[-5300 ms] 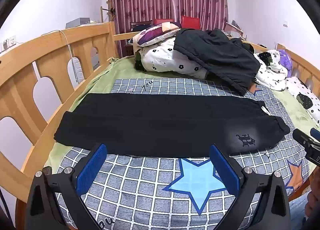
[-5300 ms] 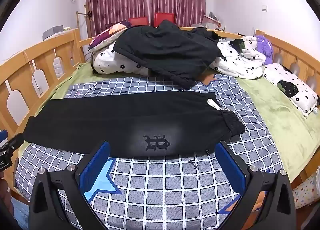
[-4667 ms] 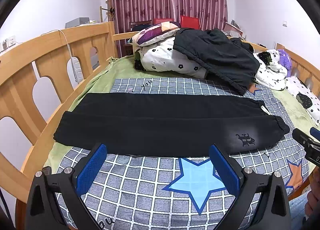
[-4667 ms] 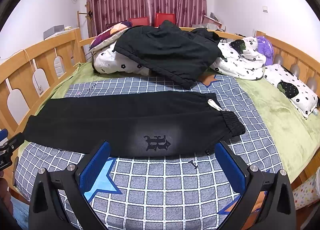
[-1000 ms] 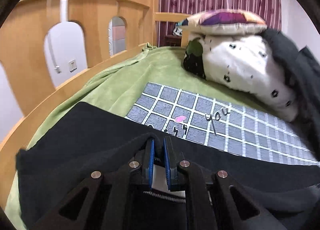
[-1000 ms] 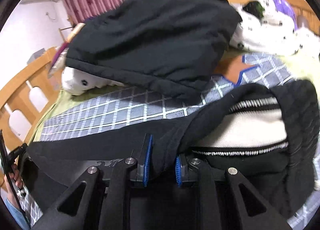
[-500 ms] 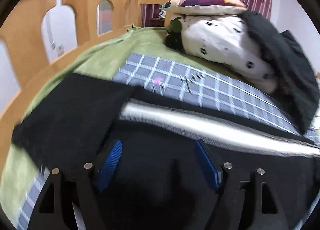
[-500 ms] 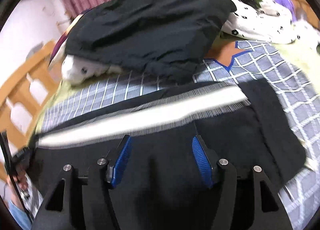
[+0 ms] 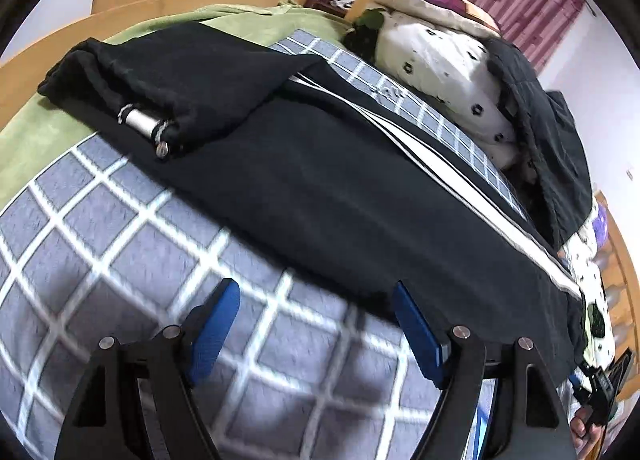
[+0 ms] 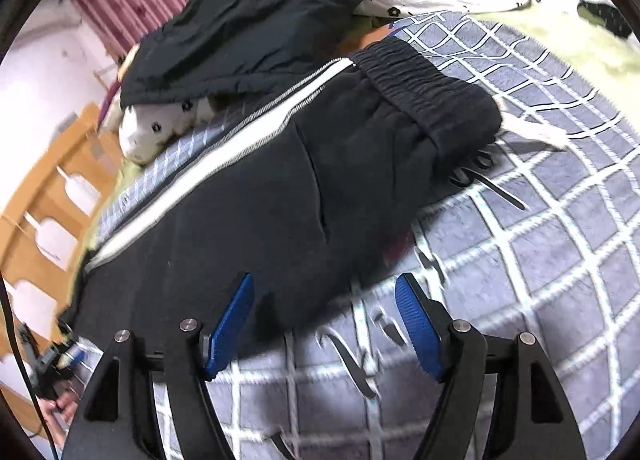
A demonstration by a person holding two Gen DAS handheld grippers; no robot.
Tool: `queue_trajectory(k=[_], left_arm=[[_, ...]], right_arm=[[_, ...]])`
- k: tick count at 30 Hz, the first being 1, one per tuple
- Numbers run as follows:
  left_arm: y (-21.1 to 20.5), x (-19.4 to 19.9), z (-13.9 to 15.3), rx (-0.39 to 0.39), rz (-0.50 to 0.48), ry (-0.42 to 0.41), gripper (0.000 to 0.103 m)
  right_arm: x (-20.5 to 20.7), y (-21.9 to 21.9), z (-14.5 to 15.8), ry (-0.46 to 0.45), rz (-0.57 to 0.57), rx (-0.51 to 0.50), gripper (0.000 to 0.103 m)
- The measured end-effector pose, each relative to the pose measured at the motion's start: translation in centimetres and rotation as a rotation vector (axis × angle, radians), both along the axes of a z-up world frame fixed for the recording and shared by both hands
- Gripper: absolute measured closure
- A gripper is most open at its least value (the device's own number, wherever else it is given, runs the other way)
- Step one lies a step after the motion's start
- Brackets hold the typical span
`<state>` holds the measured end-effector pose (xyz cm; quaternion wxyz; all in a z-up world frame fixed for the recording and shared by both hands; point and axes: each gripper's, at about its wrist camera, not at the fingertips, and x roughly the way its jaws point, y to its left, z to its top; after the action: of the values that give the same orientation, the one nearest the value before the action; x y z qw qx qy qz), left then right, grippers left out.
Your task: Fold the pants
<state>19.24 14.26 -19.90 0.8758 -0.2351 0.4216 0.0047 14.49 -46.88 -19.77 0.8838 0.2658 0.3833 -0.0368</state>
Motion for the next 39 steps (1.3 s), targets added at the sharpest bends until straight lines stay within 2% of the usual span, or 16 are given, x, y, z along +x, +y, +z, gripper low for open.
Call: queue_trajectory(k=[6, 8, 9, 10, 11, 12, 14, 16, 18, 21, 24, 27, 31, 34, 35, 39], left_arm=[[1.9, 3.6, -0.3, -0.067, 0.107, -0.019, 0.029], [2.6, 5.0, -0.3, -0.041, 0.184, -0.022, 0.049], [3.1, 5.4, -0.5, -0.037, 0.226, -0.015, 0.065], [3.5, 5.7, -0.6, -0.044, 0.247, -0.008, 0.074], [3.9, 6.2, -0.6, -0.049, 0.252, 0.001, 0.079], [4.0, 6.7, -0.4, -0.032, 0.238, 0.008, 0.083], [3.6, 7.1, 0.5, 0.016, 0.221, -0.005, 0.086], [2.3, 7.1, 2.2, 0.097, 0.207, -0.039, 0.088], [0.9, 7.1, 4.3, 0.157, 0.189, -0.064, 0.090], [-0.8, 6.6, 7.1, 0.156, 0.137, -0.100, 0.090], [-4.1, 4.4, 9.3, 0.155, 0.021, -0.136, 0.090], [-8.0, 1.3, 9.3, 0.156, -0.102, -0.137, 0.090], [-12.2, -2.7, 5.8, 0.170, -0.207, -0.057, 0.090], [-13.2, -4.5, 2.6, 0.248, -0.199, -0.003, 0.086], [-12.7, -4.9, 2.1, 0.223, -0.201, 0.008, 0.085], [-9.3, -6.7, 2.9, 0.136, -0.162, 0.013, 0.053]], right_arm=[[5.9, -0.3, -0.6, -0.016, -0.025, 0.036, 0.028], [7.5, -0.2, -0.5, -0.007, -0.041, 0.026, 0.027], [8.2, -0.1, -0.3, -0.012, -0.043, 0.012, 0.027], [8.8, 0.1, -0.1, -0.017, -0.046, -0.011, 0.034], [9.1, 0.3, 0.1, -0.017, -0.058, -0.050, 0.056], [9.4, 0.5, 0.4, -0.006, -0.078, -0.109, 0.066], [9.5, 0.3, 1.2, -0.027, -0.063, -0.133, 0.079], [9.1, -0.2, 2.3, -0.079, -0.053, -0.104, 0.083], [8.7, -0.9, 4.1, -0.126, -0.042, -0.080, 0.085], [7.6, -2.2, 7.3, -0.174, -0.033, -0.079, 0.087], [5.0, -5.0, 10.3, -0.214, -0.045, -0.064, 0.088], [0.4, -8.5, 11.9, -0.206, -0.085, -0.105, 0.088], [-4.8, -12.2, 10.1, -0.079, -0.108, -0.163, 0.084], [-6.7, -13.8, 5.8, 0.019, -0.093, -0.095, 0.082], [-7.2, -13.9, 4.6, 0.042, -0.088, -0.075, 0.082], [-9.5, -11.8, 3.5, 0.056, -0.083, -0.152, 0.072]])
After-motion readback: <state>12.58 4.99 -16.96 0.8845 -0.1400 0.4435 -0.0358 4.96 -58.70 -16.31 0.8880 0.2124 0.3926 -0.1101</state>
